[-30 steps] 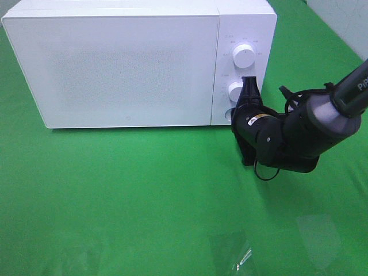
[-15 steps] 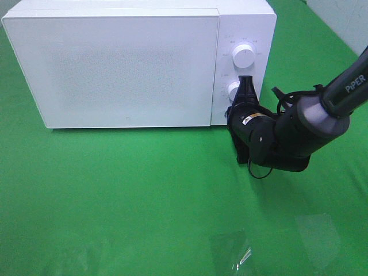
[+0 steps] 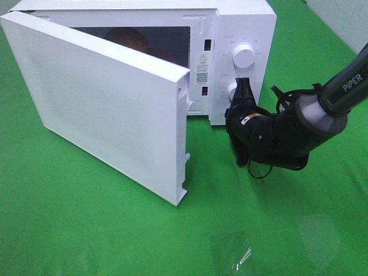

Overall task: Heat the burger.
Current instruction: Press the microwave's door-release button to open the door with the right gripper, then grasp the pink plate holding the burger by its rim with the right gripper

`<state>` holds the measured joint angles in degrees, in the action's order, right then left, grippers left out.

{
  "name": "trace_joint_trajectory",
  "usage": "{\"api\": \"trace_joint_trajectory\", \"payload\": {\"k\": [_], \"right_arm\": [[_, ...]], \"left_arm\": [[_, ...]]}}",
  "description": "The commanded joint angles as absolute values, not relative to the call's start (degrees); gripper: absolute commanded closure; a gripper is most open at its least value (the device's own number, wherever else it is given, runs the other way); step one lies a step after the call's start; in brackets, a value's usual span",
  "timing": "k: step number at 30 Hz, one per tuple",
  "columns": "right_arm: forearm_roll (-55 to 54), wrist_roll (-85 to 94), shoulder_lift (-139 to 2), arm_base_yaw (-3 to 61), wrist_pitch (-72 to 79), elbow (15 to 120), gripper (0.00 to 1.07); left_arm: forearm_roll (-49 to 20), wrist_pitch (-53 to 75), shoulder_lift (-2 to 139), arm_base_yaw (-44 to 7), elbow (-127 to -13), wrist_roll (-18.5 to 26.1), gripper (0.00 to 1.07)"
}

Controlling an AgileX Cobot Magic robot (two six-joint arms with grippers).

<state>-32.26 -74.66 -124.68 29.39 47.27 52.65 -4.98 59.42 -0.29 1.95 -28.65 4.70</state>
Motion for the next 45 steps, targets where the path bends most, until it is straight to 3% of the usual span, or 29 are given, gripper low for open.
{"api": "trace_joint_trajectory", "payload": {"k": [1,16,27,37,45], "right_arm": [[-30.4,-73.0,-122.9,27.5,58.1,57.1,1.07],[-31.0,-74.5,-118.3,31.3,51.6,47.2,1.07],[-28.0,-71.8,-112.2,31.5,38.2,41.7,1.07],[-27.4,-54.0,-103.2,31.5,23.3,40.7,1.07],[-27.4,-29.7,-96.9,31.5,7.9,40.8,1.06]], "left_arm": [[-5.3,59.2,-1.6,1.9,-28.5,4.6,0.07],[-5.3,59.2,-1.6,1.9,-28.5,4.6,0.07],[-5.3,59.2,-1.6,1.9,-28.5,4.6,0.07],[-5.3,59.2,-1.6,1.9,-28.5,4.6,0.07],[-5.3,59.2,-1.6,1.9,-28.5,4.6,0.07]]}}
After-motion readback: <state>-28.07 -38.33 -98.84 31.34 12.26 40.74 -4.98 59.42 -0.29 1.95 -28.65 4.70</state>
